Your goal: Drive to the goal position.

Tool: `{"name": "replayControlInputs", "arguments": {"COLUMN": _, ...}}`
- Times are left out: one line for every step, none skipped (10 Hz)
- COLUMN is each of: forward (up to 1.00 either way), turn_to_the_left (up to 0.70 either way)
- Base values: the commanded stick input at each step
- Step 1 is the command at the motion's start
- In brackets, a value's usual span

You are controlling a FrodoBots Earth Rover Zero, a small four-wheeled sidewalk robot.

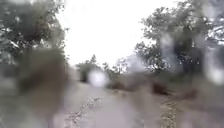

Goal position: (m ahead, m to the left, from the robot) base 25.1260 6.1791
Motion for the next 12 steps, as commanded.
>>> {"name": "replayControlInputs", "arguments": {"forward": 0.70, "turn_to_the_left": 0.00}}
{"name": "replayControlInputs", "arguments": {"forward": 0.70, "turn_to_the_left": 0.00}}
{"name": "replayControlInputs", "arguments": {"forward": 0.70, "turn_to_the_left": 0.00}}
{"name": "replayControlInputs", "arguments": {"forward": 0.70, "turn_to_the_left": 0.00}}
{"name": "replayControlInputs", "arguments": {"forward": 0.70, "turn_to_the_left": 0.00}}
{"name": "replayControlInputs", "arguments": {"forward": 0.70, "turn_to_the_left": 0.00}}
{"name": "replayControlInputs", "arguments": {"forward": 0.70, "turn_to_the_left": 0.00}}
{"name": "replayControlInputs", "arguments": {"forward": 0.70, "turn_to_the_left": 0.00}}
{"name": "replayControlInputs", "arguments": {"forward": 0.70, "turn_to_the_left": 0.06}}
{"name": "replayControlInputs", "arguments": {"forward": 0.70, "turn_to_the_left": 0.14}}
{"name": "replayControlInputs", "arguments": {"forward": 0.70, "turn_to_the_left": 0.14}}
{"name": "replayControlInputs", "arguments": {"forward": 0.70, "turn_to_the_left": 0.14}}
